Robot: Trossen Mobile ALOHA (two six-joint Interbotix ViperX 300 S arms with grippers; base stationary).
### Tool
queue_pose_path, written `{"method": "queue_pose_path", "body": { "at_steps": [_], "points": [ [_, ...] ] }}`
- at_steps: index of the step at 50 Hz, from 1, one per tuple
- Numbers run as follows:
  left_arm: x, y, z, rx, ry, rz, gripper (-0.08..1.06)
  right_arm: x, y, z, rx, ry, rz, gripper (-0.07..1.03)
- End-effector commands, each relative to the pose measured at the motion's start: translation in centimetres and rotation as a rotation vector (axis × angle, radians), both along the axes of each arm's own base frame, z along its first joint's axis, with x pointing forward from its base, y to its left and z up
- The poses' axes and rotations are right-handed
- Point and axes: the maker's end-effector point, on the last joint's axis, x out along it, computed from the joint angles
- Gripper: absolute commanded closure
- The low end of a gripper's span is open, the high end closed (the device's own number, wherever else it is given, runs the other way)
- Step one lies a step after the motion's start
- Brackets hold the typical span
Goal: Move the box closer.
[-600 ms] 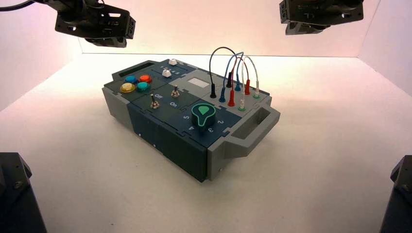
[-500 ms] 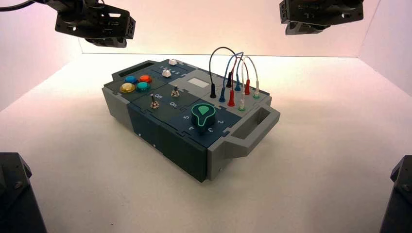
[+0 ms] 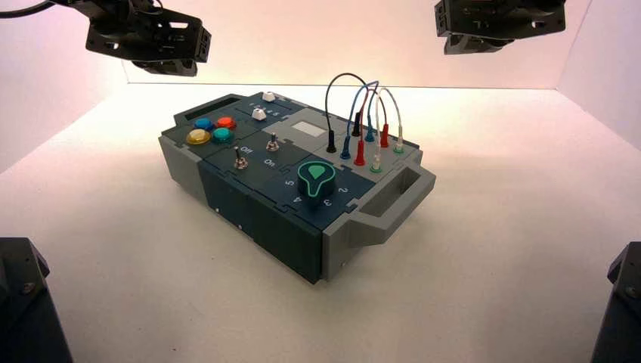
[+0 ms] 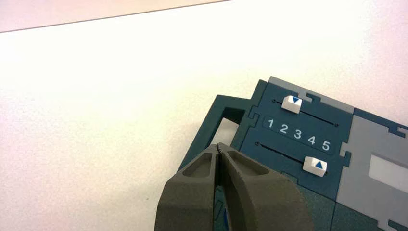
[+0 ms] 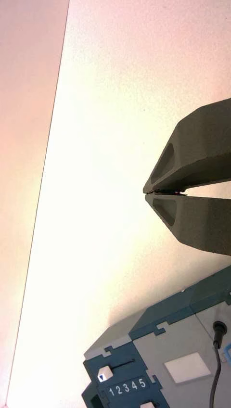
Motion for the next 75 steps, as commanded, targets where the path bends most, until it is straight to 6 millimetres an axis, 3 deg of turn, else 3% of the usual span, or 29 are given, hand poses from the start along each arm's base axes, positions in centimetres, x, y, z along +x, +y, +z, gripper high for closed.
{"method": "queue_pose_path", "body": {
  "at_steps": [1,28,56,75],
  "points": [
    [1.0,-0.6,0.9,-0.005,-0.004,-0.012,1.0,0.4,0.1,1.0,0.012,-0.031,-0.005,0.99],
    [2.1,-1.5,-3.2,0.034,0.159,-0.04,1.0,0.4,0.1,1.2,0.013,-0.036,-0.005,0.99],
    [3.1,0.7,-5.3,0.052,0.227,0.011,1.0,0.3,0.0,1.4,0.016,-0.043,-0.005,0.99],
    [2.0,0.4,-8.0,0.067,0.39,-0.008,1.0,0.2,0.0,1.6,0.017,-0.047,-0.005,0.99]
  ]
}}
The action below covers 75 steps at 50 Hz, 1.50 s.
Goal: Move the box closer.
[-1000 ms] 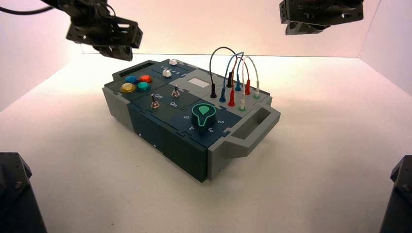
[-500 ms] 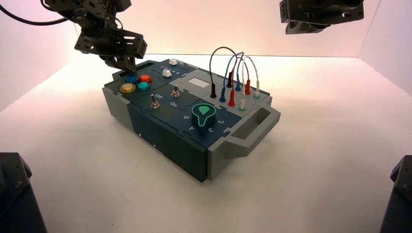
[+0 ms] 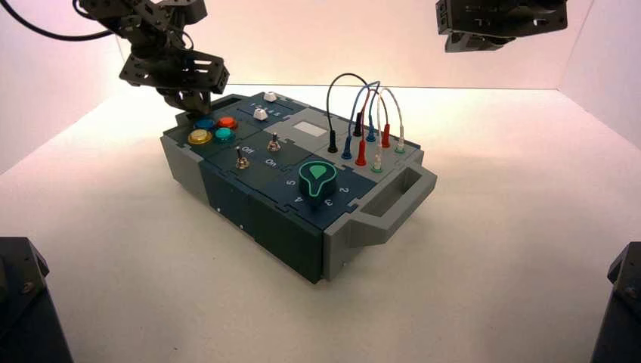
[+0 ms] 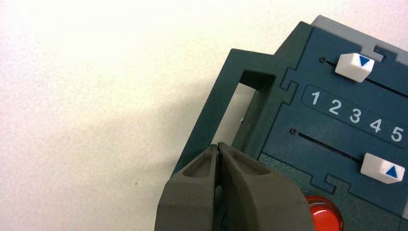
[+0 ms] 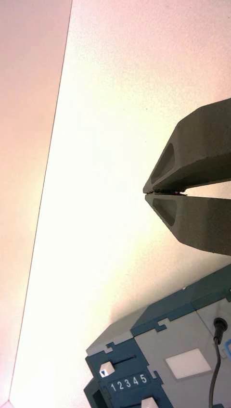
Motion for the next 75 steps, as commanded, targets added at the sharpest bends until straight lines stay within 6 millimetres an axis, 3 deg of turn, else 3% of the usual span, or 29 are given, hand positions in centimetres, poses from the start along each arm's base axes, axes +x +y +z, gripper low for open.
{"method": "queue_pose_path", "body": {
  "at_steps": [1,19,28,44,57,67,75],
  "points": [
    [-0.6,0.3,-1.0,0.007,0.076,0.0,1.0,0.4,0.0,1.4,0.015,-0.042,-0.006,0.99],
    [-2.2,1.1,-3.1,0.016,0.264,0.008,1.0,0.4,0.0,1.8,0.019,-0.053,-0.006,0.99],
    [-3.8,2.9,-3.9,0.012,0.353,0.056,1.0,0.4,0.0,1.8,0.019,-0.053,-0.006,0.99],
    [-6.6,3.2,-4.8,0.014,0.452,0.073,1.01,0.5,0.0,1.9,0.019,-0.056,-0.006,0.99],
    [-6.7,2.5,-4.2,0.013,0.443,0.058,1.01,0.5,0.0,1.9,0.02,-0.056,-0.007,0.99],
    [-8.1,2.0,-4.2,0.019,0.537,0.03,1.01,0.5,0.0,1.9,0.02,-0.056,-0.006,0.99],
    [-7.9,1.1,-2.7,0.013,0.516,0.012,1.01,0.5,0.0,1.9,0.02,-0.058,-0.007,0.99]
  ]
}}
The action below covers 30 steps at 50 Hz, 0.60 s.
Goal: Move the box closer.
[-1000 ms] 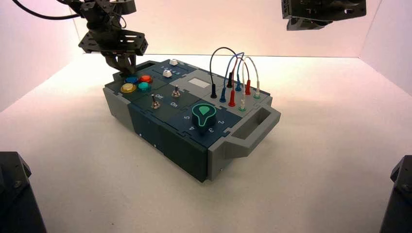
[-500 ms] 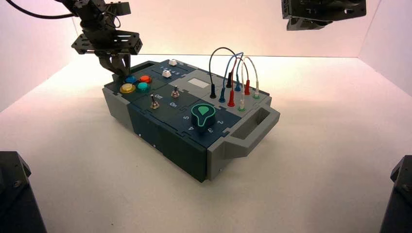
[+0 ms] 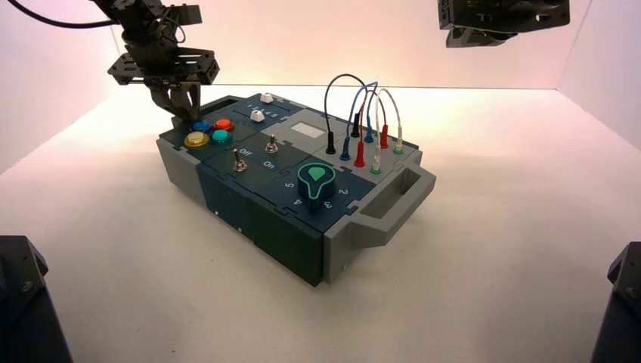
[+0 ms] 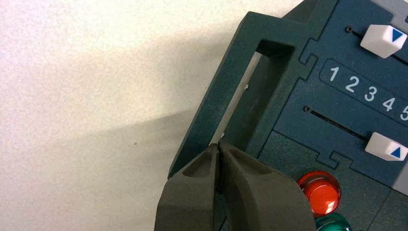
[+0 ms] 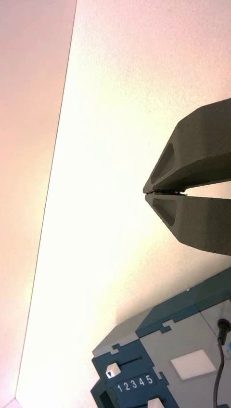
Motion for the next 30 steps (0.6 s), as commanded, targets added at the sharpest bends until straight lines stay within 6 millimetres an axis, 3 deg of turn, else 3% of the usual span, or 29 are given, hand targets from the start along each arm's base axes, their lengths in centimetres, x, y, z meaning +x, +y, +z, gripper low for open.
{"method": "queue_pose_path", "body": {
  "at_steps": [1,19,30],
  "points": [
    [-5.4,-0.2,-1.5,0.014,0.204,-0.022,1.01,0.5,0.0,1.3,0.015,-0.04,-0.007,0.99],
    [-7.1,-0.4,1.9,-0.006,0.14,-0.013,1.01,0.5,0.0,1.3,0.015,-0.04,-0.007,0.99],
    [-9.0,-1.0,2.0,-0.007,0.153,-0.009,1.01,0.5,0.0,1.5,0.018,-0.046,-0.008,0.99]
  ]
}}
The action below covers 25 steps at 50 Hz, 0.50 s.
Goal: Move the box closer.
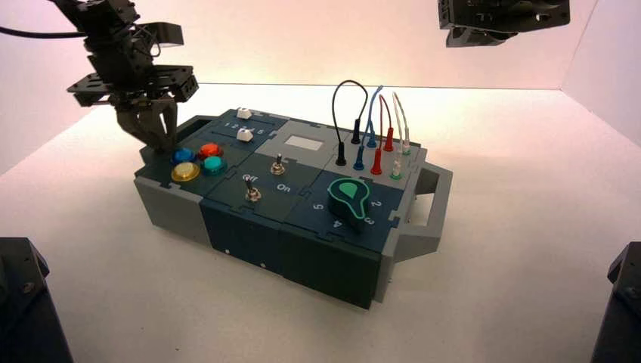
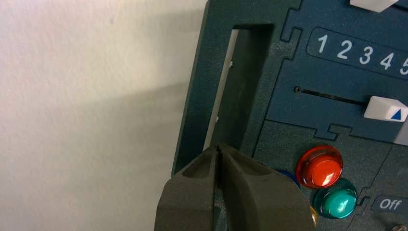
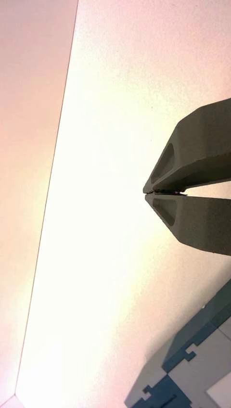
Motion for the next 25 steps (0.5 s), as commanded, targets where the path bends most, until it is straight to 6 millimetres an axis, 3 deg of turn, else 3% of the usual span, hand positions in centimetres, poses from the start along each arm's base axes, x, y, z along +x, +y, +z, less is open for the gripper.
{"method": "queue_pose_path", "body": {
  "at_steps": [1,11,25],
  "points": [
    [-1.4,-1.5,0.3,-0.006,0.008,-0.034,1.01,0.5,0.0,1.5,0.016,-0.046,-0.007,0.99],
    [-2.4,-4.0,0.8,-0.015,-0.003,-0.08,1.01,0.4,0.0,1.5,0.015,-0.046,-0.006,0.99],
    [-4.3,-4.2,1.5,-0.028,-0.014,-0.06,1.01,0.5,0.0,1.7,0.017,-0.051,-0.006,0.99]
  ]
}}
